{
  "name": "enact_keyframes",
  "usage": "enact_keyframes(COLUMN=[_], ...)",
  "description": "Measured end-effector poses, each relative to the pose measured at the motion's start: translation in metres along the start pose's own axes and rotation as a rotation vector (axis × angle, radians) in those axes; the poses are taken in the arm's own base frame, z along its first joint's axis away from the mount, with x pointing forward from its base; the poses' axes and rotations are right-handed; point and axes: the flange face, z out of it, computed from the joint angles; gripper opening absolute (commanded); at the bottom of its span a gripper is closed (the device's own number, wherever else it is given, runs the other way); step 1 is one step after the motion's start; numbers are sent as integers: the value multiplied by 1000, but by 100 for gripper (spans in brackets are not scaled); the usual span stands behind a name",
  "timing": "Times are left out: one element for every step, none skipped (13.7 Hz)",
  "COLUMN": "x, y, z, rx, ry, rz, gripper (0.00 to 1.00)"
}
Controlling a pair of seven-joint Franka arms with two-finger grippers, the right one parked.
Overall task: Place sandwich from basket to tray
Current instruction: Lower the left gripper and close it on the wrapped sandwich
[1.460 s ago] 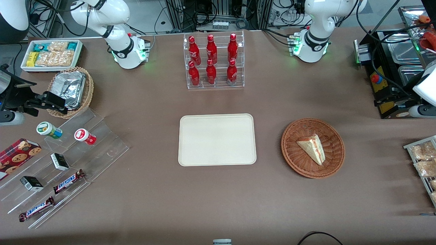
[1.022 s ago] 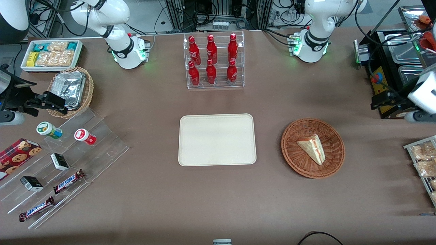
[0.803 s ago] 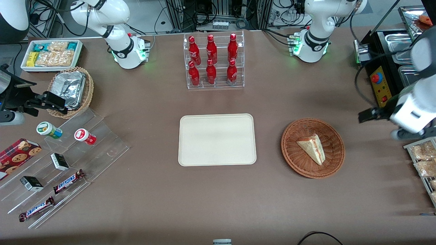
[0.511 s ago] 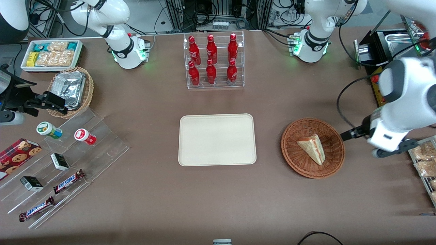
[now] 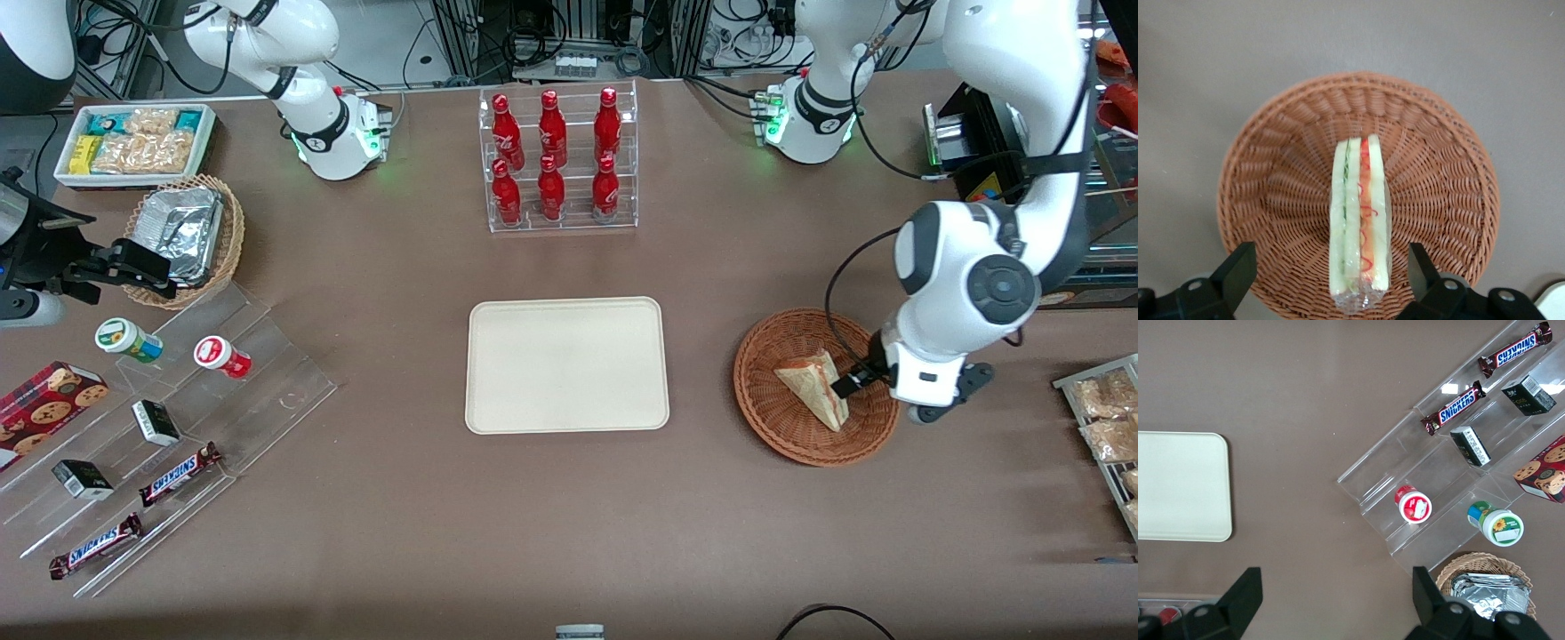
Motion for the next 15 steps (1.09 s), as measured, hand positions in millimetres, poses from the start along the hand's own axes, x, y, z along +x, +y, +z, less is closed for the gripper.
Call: enact_keyframes(x=[-6, -10, -12, -14, -16, -18, -20, -22, -23, -23, -24, -25, -27, -30, -34], y=[2, 2, 0, -2, -4, -6, -7, -8, -9, -9, -8, -8, -6, -5, -2], z=[8, 14, 20, 26, 32, 37, 42, 45, 46, 47, 47, 48, 49, 52, 55], rx=[-3, -9, -15, -22, -31, -38, -40, -39, -38, -38, -37, -39, -44, -48, -49], ry=[3, 10, 16, 23, 32, 39, 41, 39, 38, 37, 37, 37, 41, 43, 41], rz=[-7, -15, -21, -27, -32, -36, -42, -47, -50, -52, -52, -51, -47, -45, -44], gripper=[100, 100, 100, 100, 100, 100, 100, 100, 100, 100, 100, 100, 100, 100, 100])
